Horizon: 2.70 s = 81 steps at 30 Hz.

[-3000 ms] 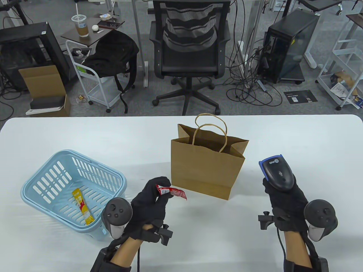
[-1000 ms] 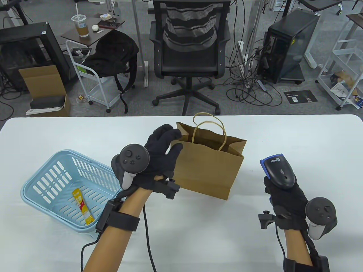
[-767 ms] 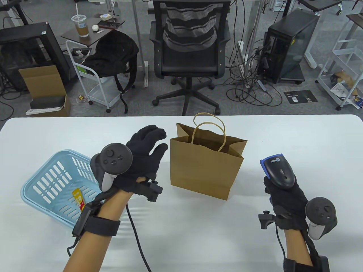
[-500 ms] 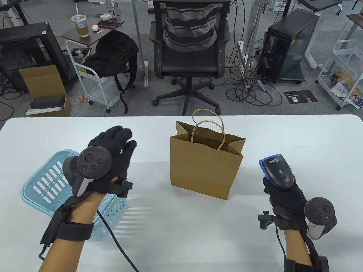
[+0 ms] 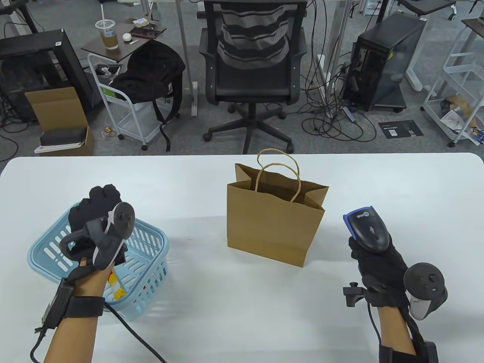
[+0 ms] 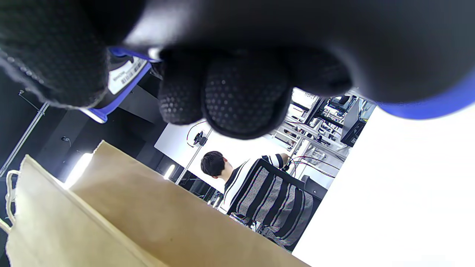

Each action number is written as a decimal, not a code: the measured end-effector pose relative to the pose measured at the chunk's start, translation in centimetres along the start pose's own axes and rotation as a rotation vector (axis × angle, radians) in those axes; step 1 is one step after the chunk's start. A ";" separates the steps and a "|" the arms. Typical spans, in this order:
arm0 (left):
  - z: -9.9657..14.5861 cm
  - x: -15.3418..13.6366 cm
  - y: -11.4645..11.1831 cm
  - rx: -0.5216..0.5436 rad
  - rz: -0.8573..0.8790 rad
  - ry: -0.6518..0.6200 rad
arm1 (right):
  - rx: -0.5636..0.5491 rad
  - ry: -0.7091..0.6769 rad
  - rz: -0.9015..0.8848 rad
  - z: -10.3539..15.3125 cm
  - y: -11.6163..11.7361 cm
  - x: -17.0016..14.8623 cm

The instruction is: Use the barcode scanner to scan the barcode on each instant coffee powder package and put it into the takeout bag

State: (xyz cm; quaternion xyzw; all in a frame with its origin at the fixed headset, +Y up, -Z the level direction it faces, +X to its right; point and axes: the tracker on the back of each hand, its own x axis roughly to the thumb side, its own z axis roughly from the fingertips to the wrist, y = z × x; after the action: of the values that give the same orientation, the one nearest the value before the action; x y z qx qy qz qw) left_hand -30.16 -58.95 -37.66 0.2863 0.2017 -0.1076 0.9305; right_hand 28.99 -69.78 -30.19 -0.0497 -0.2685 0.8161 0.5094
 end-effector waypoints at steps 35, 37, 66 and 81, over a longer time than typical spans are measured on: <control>-0.3 -3.3 -13.1 -1.240 0.074 0.385 | 0.024 -0.003 0.035 -0.1 0.5 0.1; 0.1 -3.2 -13.4 -1.265 0.180 0.401 | 0.024 -0.003 0.037 -0.1 0.5 0.1; 1.4 -2.5 -17.0 -1.324 -0.153 0.289 | 0.038 -0.006 0.043 -0.1 0.8 0.1; -3.6 -2.8 -11.1 -1.145 0.158 0.297 | 0.038 -0.010 0.030 -0.1 0.8 0.2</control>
State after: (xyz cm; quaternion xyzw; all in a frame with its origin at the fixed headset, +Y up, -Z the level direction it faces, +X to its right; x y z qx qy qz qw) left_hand -37.35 -65.63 -44.60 -0.2345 0.3338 0.1288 0.9039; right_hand 28.27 -69.91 -30.61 -0.0401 -0.2548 0.8288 0.4965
